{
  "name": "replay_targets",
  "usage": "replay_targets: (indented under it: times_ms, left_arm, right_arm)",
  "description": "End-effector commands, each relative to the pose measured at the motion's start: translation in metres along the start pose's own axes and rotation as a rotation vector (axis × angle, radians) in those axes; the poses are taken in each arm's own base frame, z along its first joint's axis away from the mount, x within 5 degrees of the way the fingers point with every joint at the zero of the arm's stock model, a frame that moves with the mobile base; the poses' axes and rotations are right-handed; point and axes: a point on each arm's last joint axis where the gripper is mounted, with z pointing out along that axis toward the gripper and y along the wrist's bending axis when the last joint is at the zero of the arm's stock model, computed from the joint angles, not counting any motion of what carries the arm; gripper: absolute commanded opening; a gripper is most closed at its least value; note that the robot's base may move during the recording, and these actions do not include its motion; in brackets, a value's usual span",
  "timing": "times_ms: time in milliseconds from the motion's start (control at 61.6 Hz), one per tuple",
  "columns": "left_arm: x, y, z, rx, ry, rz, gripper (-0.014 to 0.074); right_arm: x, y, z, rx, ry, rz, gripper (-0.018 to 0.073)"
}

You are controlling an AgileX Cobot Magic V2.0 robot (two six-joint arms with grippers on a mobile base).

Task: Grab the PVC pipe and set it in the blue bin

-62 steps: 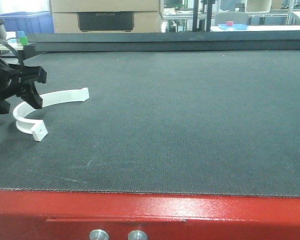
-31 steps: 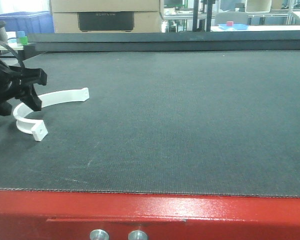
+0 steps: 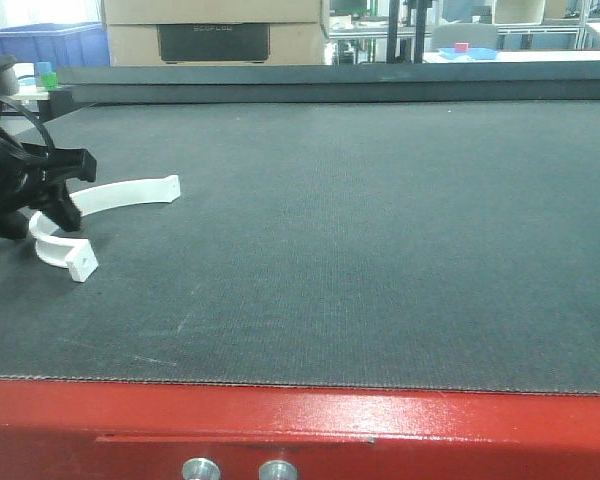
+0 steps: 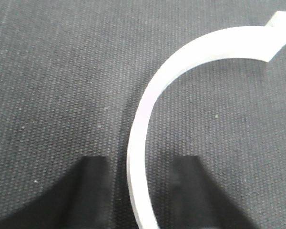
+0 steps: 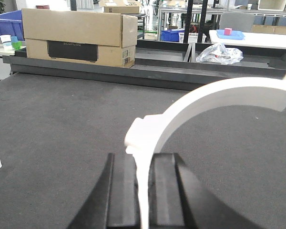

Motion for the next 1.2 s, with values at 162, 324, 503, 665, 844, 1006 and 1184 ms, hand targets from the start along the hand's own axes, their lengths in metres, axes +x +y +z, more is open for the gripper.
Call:
replay_targets:
  times_ms: [162,324,503,665,844,1006,1184]
  left_arm:
    - [-0.002,-0.001,0.0,0.001,-0.015,-0.009,-0.0111]
    - [-0.002,-0.001,0.0,0.001,-0.018,-0.009,-0.0111]
    - [-0.004,-0.007,-0.004,0.014,-0.03,0.001,-0.0111]
    - [-0.018,-0.022,-0.026,0.048,-0.133,0.033,-0.0111]
    - [-0.033,-0.027,-0.056,0.071,-0.226,0.04,-0.0111]
    - [-0.045,-0.029,-0.093,0.095,-0.313,0.041,-0.0111]
    - [-0.05,-0.029,-0.133,0.115,-0.42,0.04,-0.0111]
  right_arm:
    - [-0.004,-0.001,-0.002,0.01,-0.048,-0.006,-0.0169]
    - [-0.005,-0.001,-0.002,0.011,-0.054,-0.006,-0.0169]
    - [-0.005,-0.001,-0.002,0.012,-0.06,-0.006,-0.0169]
    - [-0.008,-0.001,-0.002,0.016,-0.084,-0.006,-0.0169]
    - [-0.009,-0.002,-0.006,0.03,-0.111,-0.028,-0.0169]
    - [-0.009,-0.001,-0.022,0.041,-0.145,-0.055,-0.0169]
    - [-0.003,0.001,-0.028,0.025,-0.093,-0.047,-0.0169]
